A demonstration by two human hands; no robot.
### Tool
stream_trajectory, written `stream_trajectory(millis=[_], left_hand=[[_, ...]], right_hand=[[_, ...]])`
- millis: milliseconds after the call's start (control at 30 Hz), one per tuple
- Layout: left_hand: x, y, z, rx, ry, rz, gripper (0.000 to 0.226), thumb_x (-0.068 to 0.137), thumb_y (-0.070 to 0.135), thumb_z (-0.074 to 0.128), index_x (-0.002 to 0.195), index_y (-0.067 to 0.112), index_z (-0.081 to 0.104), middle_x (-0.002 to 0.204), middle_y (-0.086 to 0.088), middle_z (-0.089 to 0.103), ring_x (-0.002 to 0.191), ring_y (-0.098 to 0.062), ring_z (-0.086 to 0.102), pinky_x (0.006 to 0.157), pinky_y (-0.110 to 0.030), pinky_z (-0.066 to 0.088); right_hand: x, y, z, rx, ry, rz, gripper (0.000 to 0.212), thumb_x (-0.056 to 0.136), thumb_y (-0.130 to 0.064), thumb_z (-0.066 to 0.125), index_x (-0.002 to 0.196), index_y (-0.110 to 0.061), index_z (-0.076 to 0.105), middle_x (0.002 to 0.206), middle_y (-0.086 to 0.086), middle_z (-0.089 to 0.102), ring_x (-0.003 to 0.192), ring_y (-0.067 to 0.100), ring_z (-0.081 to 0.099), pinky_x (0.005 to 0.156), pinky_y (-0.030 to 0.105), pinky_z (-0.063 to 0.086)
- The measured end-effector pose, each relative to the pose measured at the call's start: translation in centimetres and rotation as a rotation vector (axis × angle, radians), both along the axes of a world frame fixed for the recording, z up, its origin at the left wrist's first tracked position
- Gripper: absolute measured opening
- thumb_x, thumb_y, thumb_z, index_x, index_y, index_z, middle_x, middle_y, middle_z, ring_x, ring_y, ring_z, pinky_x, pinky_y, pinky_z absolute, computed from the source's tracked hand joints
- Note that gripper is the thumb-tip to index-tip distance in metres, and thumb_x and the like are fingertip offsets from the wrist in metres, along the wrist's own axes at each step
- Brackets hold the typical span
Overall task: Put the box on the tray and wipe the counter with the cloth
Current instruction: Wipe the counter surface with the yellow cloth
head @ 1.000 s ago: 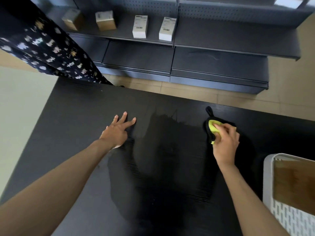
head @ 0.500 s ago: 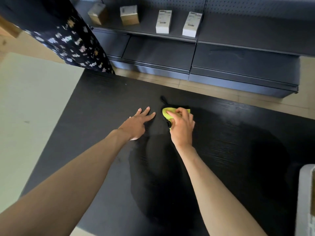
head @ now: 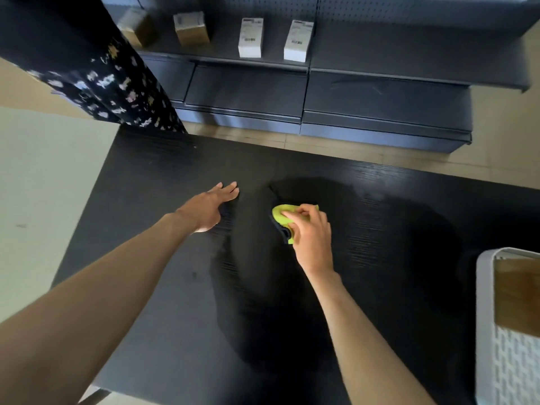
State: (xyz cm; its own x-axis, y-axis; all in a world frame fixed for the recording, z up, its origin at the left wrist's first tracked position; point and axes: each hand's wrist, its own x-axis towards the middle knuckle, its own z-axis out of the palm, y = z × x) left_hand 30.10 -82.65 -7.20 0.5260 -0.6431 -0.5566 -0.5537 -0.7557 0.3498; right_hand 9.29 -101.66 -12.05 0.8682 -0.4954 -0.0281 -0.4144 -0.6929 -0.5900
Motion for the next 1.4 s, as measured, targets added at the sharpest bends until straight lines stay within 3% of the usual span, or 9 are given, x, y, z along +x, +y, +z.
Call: stream_trajectory(millis=[200, 367, 567, 733, 967, 1133, 1300, 1400], left_hand=[[-0.6, -0.2, 0.3, -0.012, -0.038, -0.024, 0.090, 0.085, -0.019, 0.034, 0.160, 0.029, 0.025, 0.169, 0.019, 0.009, 0.157, -0.015, 0.008, 0.117, -0.033, 0.030], [-0.3, -0.1, -0.1, 0.018, -0.055, -0.060, 0.088, 0.086, -0.017, 0.034, 0.160, 0.029, 0.024, 0.169, 0.018, 0.009, 0.157, -0.017, 0.009, 0.120, -0.038, 0.030], [1.7, 0.1, -0.2, 0.000, 0.054, -0.011, 0.084, 0.086, -0.018, 0.030, 0.156, 0.026, 0.037, 0.167, 0.017, 0.020, 0.157, -0.015, 0.013, 0.127, -0.032, 0.006], [-1.1, 2.1, 0.6, -0.081, 0.035, 0.179, 0.071, 0.093, -0.010, 0.031, 0.157, 0.020, 0.035, 0.167, 0.006, 0.025, 0.155, -0.016, 0.019, 0.122, -0.023, 0.010], [-8.1, 8.3, 1.4, -0.252, 0.108, 0.447, 0.063, 0.093, -0.009, 0.038, 0.149, 0.017, 0.050, 0.160, -0.003, 0.041, 0.148, -0.020, 0.037, 0.111, -0.010, 0.020], [-13.0, 11.6, 2.9, -0.322, 0.125, 0.520, 0.054, 0.099, 0.002, 0.044, 0.148, 0.021, 0.050, 0.149, -0.006, 0.053, 0.138, -0.022, 0.049, 0.112, -0.024, 0.034], [-16.8, 14.0, 3.7, -0.310, 0.121, 0.579, 0.051, 0.099, 0.000, 0.044, 0.147, 0.016, 0.051, 0.147, -0.010, 0.053, 0.136, -0.026, 0.050, 0.112, -0.026, 0.036], [-18.6, 15.0, 4.2, -0.324, 0.104, 0.589, 0.061, 0.097, -0.006, 0.043, 0.152, 0.019, 0.043, 0.149, -0.012, 0.050, 0.135, -0.030, 0.049, 0.114, -0.032, 0.037]], right_hand=[[-7.0, -7.9, -0.7, 0.002, -0.050, -0.457, 0.038, 0.091, -0.004, 0.070, 0.125, -0.021, 0.073, 0.125, 0.009, 0.058, 0.110, 0.032, 0.053, 0.097, 0.053, 0.050], [-4.0, -6.0, -0.9, 0.020, -0.032, -0.637, 0.038, 0.088, -0.002, 0.071, 0.121, -0.021, 0.075, 0.123, 0.013, 0.058, 0.109, 0.039, 0.054, 0.098, 0.054, 0.048], [4.6, 1.9, -0.8, 0.074, -0.035, -0.297, 0.040, 0.087, -0.009, 0.074, 0.121, -0.028, 0.075, 0.122, 0.004, 0.057, 0.111, 0.030, 0.052, 0.094, 0.047, 0.047], [7.2, 7.8, -0.3, 0.104, 0.004, -0.106, 0.038, 0.089, -0.019, 0.076, 0.124, -0.031, 0.073, 0.123, -0.001, 0.054, 0.117, 0.024, 0.049, 0.097, 0.042, 0.045], [0.1, 13.2, 0.4, 0.098, 0.049, 0.011, 0.037, 0.088, -0.015, 0.077, 0.123, -0.029, 0.073, 0.119, -0.002, 0.055, 0.108, 0.023, 0.051, 0.090, 0.043, 0.049], [-6.3, 17.0, 0.8, 0.129, 0.085, -0.001, 0.041, 0.085, -0.013, 0.079, 0.122, -0.032, 0.074, 0.117, -0.005, 0.055, 0.106, 0.021, 0.052, 0.089, 0.042, 0.051], [-12.2, 21.1, 2.1, 0.140, 0.148, 0.008, 0.046, 0.082, -0.011, 0.082, 0.121, -0.033, 0.073, 0.114, -0.007, 0.055, 0.102, 0.018, 0.051, 0.086, 0.038, 0.053], [-14.7, 22.7, 2.8, 0.143, 0.224, 0.036, 0.050, 0.080, -0.009, 0.082, 0.122, -0.035, 0.072, 0.110, -0.007, 0.055, 0.099, 0.018, 0.051, 0.084, 0.035, 0.054]])
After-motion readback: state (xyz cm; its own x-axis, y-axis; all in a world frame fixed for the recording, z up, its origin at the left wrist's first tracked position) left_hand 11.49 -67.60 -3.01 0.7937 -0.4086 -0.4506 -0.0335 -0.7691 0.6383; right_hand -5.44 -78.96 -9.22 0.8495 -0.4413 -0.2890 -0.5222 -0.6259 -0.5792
